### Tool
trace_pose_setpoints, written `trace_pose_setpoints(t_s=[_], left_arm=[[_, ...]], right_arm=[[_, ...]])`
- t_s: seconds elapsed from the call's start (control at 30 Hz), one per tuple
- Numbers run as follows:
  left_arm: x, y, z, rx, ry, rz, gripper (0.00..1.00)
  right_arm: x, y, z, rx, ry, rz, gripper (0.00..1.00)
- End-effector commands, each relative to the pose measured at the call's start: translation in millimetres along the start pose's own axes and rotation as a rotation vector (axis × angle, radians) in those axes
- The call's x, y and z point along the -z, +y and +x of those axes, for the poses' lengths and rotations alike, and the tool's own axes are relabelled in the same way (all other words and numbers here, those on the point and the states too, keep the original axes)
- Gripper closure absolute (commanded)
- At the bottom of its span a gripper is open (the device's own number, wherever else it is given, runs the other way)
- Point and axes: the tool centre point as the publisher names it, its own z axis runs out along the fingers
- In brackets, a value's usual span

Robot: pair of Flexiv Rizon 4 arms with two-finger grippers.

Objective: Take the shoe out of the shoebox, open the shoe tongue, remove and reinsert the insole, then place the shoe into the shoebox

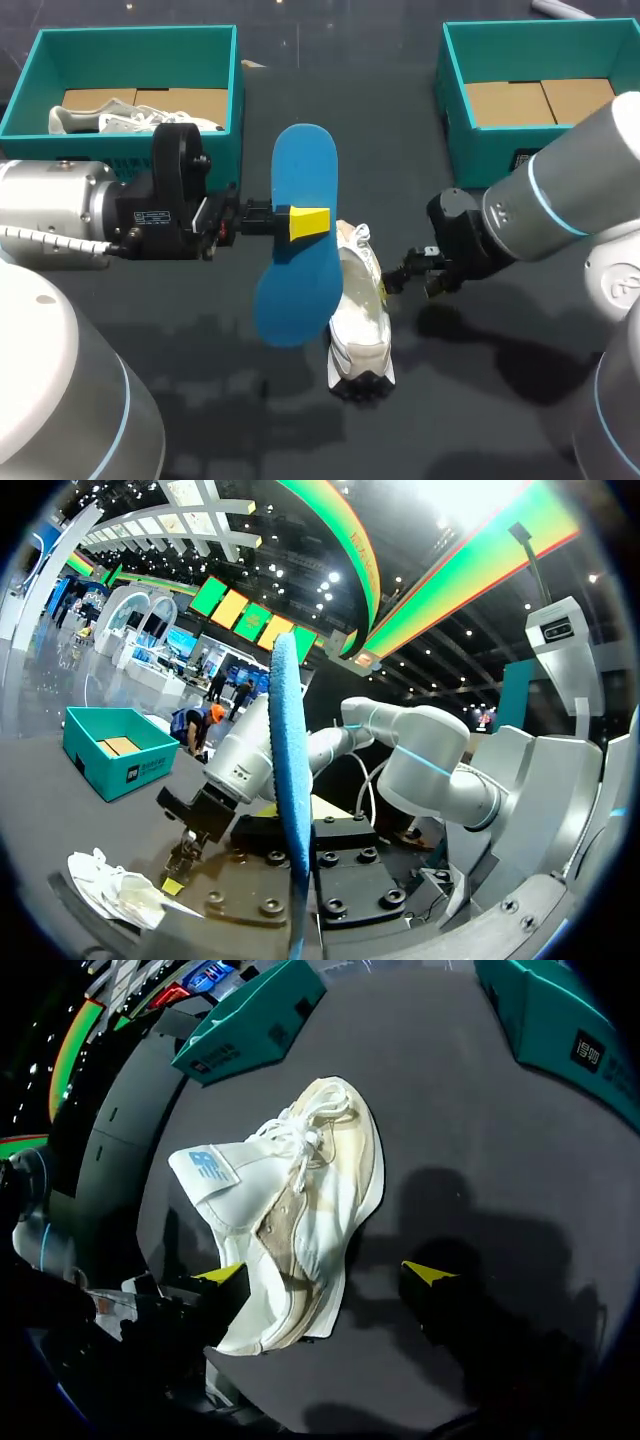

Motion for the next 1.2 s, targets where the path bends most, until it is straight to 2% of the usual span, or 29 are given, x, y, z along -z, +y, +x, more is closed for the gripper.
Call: trace_pose_setpoints(t_s=[0.03,0.13,0.23,0.3,0.37,0.43,0.53,0.77,0.83,0.87,0.9,1.2], left_arm=[[-2,2,0.1,0.000,-0.001,0.002,1.00],[-2,2,0.1,0.000,-0.001,0.002,1.00],[-6,-8,-2.8,-0.089,-0.006,-0.021,1.00],[-7,-14,-7.9,-0.144,-0.021,-0.038,1.00],[-8,-21,-12.5,-0.244,-0.027,-0.045,1.00],[-9,-30,-17.3,-0.336,-0.005,-0.022,1.00],[-15,-39,-29.2,-0.478,-0.002,-0.057,1.00],[-27,-50,-52.8,-0.813,0.026,-0.072,1.00],[-30,-48,-60.3,-0.969,-0.006,-0.096,1.00],[-31,-46,-67.1,-1.026,-0.038,-0.141,1.00],[-31,-46,-67.1,-1.026,-0.038,-0.141,1.00],[-31,-46,-67.1,-1.026,-0.038,-0.141,1.00]], right_arm=[[14,-7.1,-5.4,0.001,0.103,-0.006,0.00],[14,-7.1,-5.4,0.001,0.103,-0.006,0.00],[14,-7.1,-5.4,0.001,0.103,-0.006,0.00],[17,-7.0,-3.5,0.001,0.160,-0.029,0.00],[24,-6.4,-2.8,0.013,0.227,-0.050,0.00],[31,-5.9,-4.3,0.000,0.247,-0.060,0.00],[41,-4.6,-5.6,-0.008,0.291,-0.071,0.00],[62,5.4,-3.6,0.011,0.411,-0.100,0.00],[67,10.7,-3.4,0.016,0.456,-0.106,0.00],[68,14.1,-2.8,0.021,0.455,-0.103,0.00],[70,16.7,-2.4,0.035,0.420,-0.105,0.00],[70,16.7,-2.4,0.035,0.420,-0.105,0.00]])
